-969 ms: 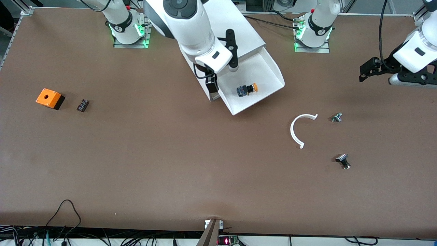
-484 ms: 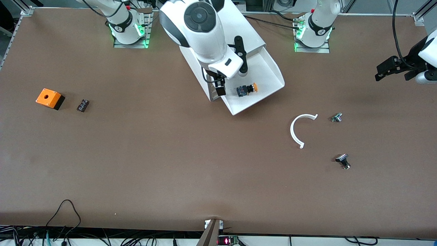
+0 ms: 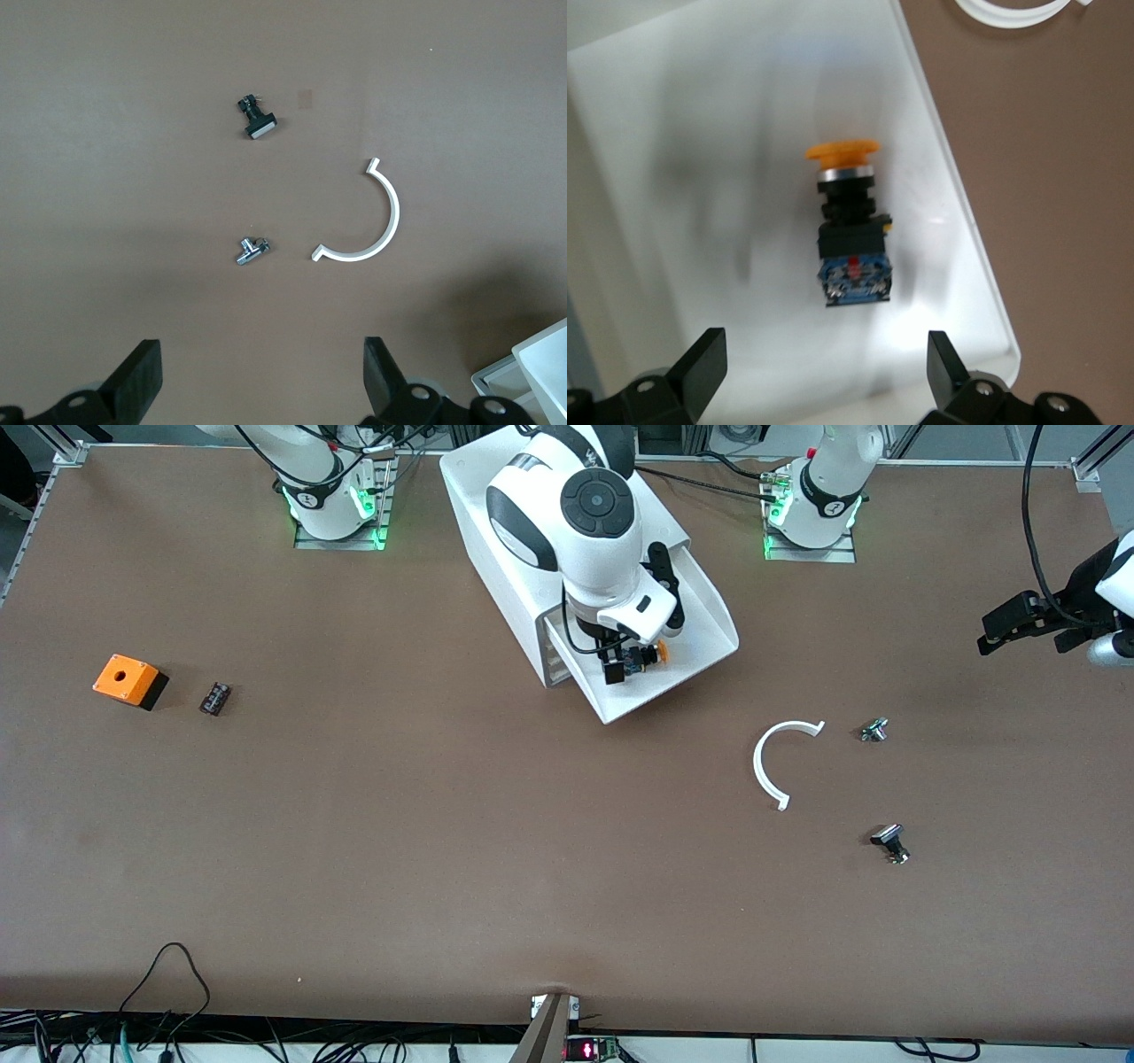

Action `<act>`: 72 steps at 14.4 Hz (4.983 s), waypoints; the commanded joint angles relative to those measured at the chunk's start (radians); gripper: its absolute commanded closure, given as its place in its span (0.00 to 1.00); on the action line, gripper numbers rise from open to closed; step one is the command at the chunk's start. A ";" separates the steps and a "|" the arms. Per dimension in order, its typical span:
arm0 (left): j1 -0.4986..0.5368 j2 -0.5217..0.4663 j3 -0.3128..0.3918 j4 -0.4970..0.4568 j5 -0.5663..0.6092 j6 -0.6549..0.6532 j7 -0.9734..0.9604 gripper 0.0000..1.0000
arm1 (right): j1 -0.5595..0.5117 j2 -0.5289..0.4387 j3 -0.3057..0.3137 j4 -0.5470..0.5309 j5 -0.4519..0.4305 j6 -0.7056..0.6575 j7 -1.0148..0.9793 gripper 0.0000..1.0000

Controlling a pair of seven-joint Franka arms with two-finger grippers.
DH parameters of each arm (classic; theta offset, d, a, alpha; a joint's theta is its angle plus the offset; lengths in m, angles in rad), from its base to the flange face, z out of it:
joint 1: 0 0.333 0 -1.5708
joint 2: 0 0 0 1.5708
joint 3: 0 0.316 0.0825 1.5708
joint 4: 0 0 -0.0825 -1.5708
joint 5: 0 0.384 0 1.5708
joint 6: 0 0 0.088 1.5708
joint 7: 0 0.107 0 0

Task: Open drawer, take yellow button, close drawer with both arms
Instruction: 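Lower the right gripper into the drawer over the orange button, then close the right gripper around the orange mushroom button's base, then lift the orange button out of the drawer with the right gripper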

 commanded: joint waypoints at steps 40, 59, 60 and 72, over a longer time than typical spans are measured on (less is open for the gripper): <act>-0.001 0.021 -0.007 0.040 0.021 -0.022 -0.011 0.00 | 0.066 0.041 -0.034 -0.018 -0.004 0.055 -0.001 0.04; 0.001 0.047 -0.005 0.091 0.021 -0.111 -0.009 0.00 | 0.045 -0.096 -0.037 -0.091 -0.020 0.065 0.025 0.63; -0.001 0.049 -0.005 0.092 0.021 -0.107 -0.009 0.00 | 0.041 -0.105 -0.037 -0.091 -0.029 0.065 0.027 0.63; -0.001 0.161 -0.001 0.197 0.022 -0.062 -0.003 0.00 | -0.090 -0.315 -0.028 -0.331 -0.076 0.089 0.015 0.63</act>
